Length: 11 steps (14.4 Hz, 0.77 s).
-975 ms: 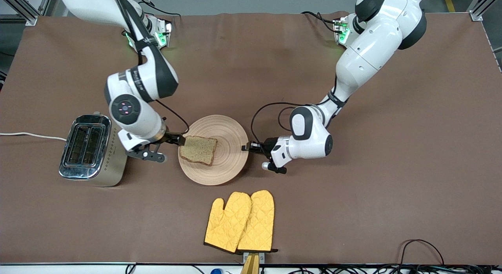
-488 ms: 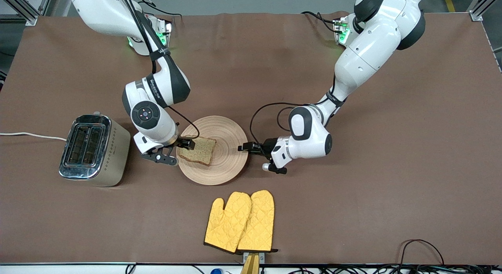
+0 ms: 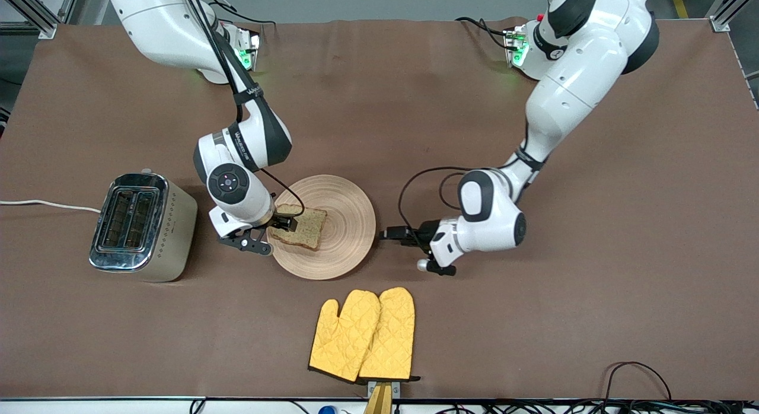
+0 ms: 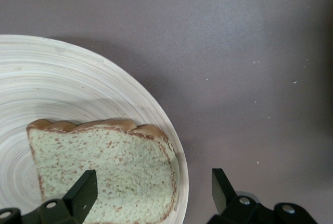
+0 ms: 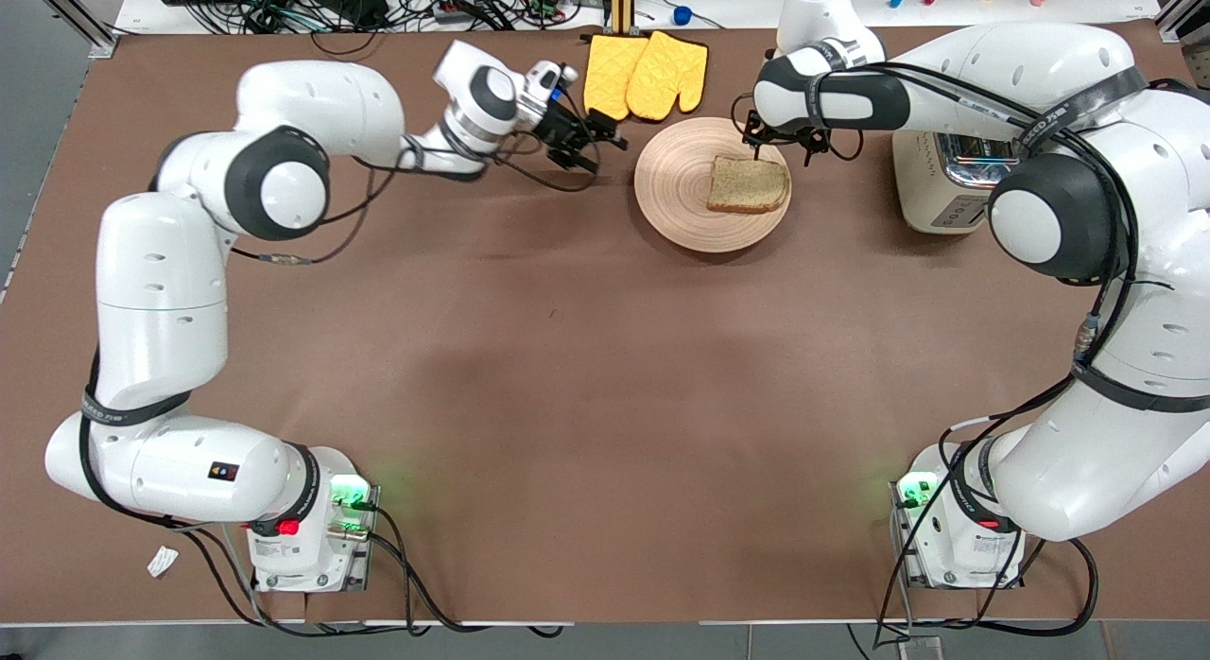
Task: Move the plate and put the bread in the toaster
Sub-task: 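Push the plate beneath the right gripper with the left gripper, then withdraw the left gripper while the right gripper lowers onto the bread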
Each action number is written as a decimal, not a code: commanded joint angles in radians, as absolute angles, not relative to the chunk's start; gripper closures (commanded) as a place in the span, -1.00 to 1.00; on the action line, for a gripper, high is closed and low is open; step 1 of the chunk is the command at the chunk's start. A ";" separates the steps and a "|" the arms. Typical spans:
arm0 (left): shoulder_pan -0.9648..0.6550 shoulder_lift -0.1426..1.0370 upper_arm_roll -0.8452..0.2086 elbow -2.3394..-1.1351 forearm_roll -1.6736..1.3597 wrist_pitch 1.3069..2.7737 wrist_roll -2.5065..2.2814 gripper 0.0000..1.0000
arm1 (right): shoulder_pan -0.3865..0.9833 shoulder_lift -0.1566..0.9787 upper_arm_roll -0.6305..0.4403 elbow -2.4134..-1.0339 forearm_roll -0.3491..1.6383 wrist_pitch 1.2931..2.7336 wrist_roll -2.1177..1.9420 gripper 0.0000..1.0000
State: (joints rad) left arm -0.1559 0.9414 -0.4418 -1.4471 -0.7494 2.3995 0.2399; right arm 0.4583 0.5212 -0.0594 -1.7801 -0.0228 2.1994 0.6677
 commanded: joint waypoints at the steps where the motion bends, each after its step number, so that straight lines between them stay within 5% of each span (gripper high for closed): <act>1: -0.054 0.841 -0.437 -1.479 -0.533 2.257 0.135 -1.00 | 0.477 0.515 -0.063 -1.860 -0.051 2.296 0.699 -0.81; 11: 0.133 0.569 -0.428 -1.470 0.158 1.958 0.014 -1.00 | 0.468 0.494 -0.063 -1.913 -0.055 2.324 0.689 -0.26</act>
